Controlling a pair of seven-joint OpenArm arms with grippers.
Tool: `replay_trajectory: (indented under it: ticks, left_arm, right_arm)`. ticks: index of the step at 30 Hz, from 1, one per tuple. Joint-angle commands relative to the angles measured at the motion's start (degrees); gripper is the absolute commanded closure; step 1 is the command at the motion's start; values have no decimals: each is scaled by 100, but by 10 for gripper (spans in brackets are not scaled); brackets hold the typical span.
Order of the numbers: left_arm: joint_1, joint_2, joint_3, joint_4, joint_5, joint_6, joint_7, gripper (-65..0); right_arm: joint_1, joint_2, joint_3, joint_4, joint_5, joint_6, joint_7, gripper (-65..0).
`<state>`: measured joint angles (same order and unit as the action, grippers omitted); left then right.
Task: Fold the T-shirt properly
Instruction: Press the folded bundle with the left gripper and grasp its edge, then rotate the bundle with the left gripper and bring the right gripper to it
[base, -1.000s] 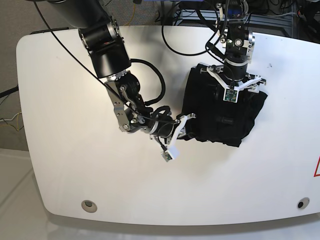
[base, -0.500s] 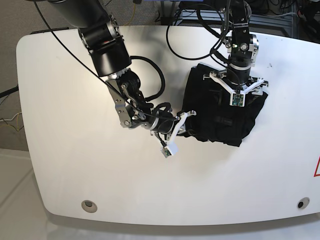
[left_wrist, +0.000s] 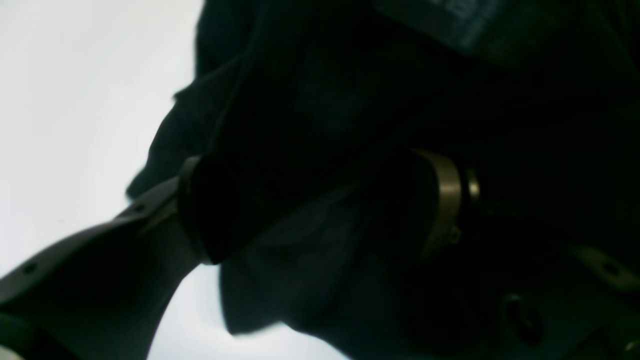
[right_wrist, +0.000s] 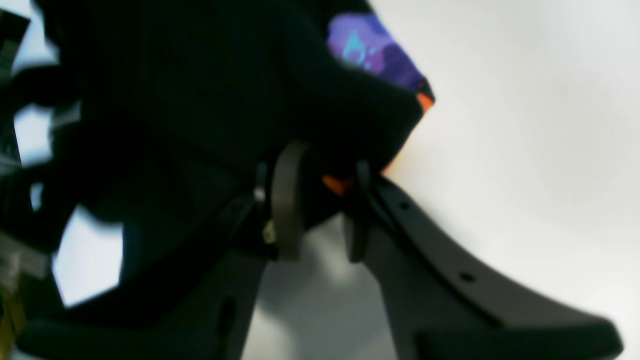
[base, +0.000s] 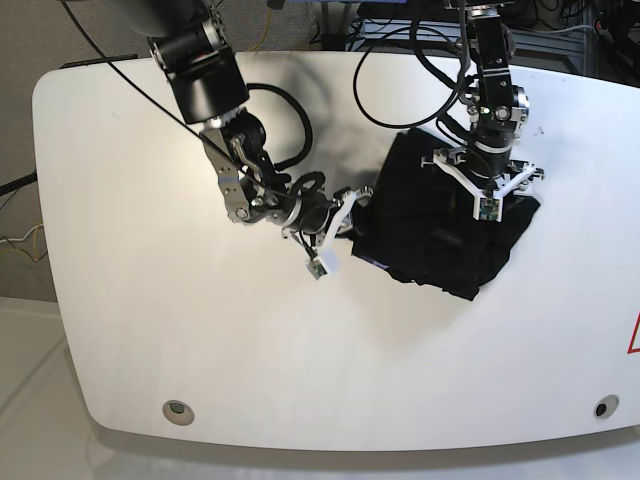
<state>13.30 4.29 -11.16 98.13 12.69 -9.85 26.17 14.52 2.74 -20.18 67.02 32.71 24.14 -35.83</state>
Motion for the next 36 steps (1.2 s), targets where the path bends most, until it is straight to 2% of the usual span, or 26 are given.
replay_trajectory:
  ticks: [1,10,16,24,29,36]
  left_arm:
    - [-95,-100,4,-6,-104,40,-107,-445]
    - [-499,-284,21,-261,-95,31,-107,-445]
    - [-842,-434,30,-578,-86,-497,-107,-445]
    - [-1414,-671,250,-1017,-51,-963,-116,-445]
    - [-1651,-891,637,-1290,-60,-998,-116,-445]
    - [-1774,-1005,997,-1307,-60,-998,-107,-445]
  right_arm:
    - [29,38,18,317,-49,34,80,-121]
    - [-288,73,27,766,-49,25,63,-121]
    - [-586,152,18,1065,-23,17,63,-121]
    - [-956,143,18,1522,-40,17,63,-121]
    - [-1114,152,18,1821,-49,17,63,-121]
    - [-1158,178,27,2111,-49,8,63,-121]
